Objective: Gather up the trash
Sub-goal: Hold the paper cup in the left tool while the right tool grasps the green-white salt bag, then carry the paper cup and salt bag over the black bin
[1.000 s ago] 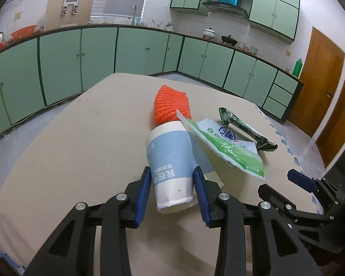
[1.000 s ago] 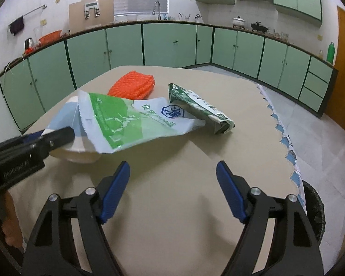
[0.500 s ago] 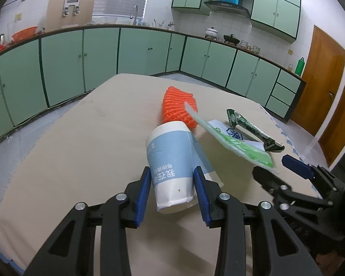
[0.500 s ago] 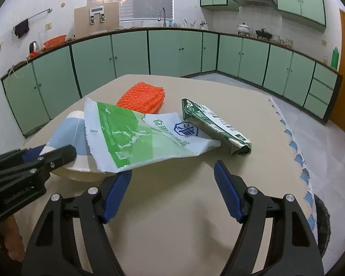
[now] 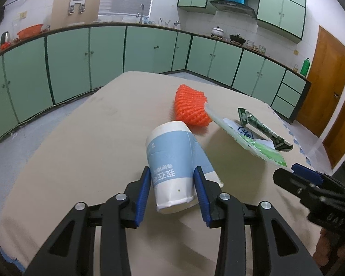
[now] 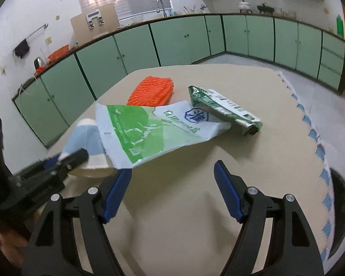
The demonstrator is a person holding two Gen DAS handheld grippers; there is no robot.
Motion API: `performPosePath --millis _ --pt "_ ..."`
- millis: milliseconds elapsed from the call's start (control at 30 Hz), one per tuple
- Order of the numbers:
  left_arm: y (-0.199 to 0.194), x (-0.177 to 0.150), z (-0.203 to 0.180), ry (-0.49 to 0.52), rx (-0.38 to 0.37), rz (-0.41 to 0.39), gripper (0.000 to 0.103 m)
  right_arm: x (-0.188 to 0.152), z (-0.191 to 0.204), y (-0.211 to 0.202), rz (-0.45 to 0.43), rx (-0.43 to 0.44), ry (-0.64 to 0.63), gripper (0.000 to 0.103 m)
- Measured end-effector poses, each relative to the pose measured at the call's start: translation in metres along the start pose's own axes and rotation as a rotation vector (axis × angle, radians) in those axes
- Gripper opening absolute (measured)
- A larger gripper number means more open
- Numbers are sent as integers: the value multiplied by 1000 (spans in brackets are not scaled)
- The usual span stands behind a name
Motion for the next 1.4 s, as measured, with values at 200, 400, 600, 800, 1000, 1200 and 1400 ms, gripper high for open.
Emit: performPosePath --millis 200,400,600,800,1000,1200,1400 --pt "3 -4 2 -5 1 12 38 -1 7 -14 5 15 -13 72" --pt "3 -4 3 -11 -10 18 38 3 12 -10 3 -26 -31 72" --pt "2 -5 4 -3 -13 17 38 7 -4 16 27 -107 14 72" --pt "0 0 14 -21 1 11 38 22 -24 40 43 -154 56 65" --pt "-3 8 26 -32 47 -22 38 30 -35 61 88 -182 91 46" --pt "-3 22 41 -57 89 -60 38 32 -34 67 96 -190 58 15" --pt "-4 35 40 -64 79 -92 38 35 -27 56 61 -145 37 5"
Point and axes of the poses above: each gripper's, at about its wrist camera, not at the fingertips, and y roughly the way its jaws point, z to its left, x to its top, the point moved 1 cm from there along y, roughly the way its jaws point, and after that the axes turned 3 degrees about z, right-handed, at the moved point
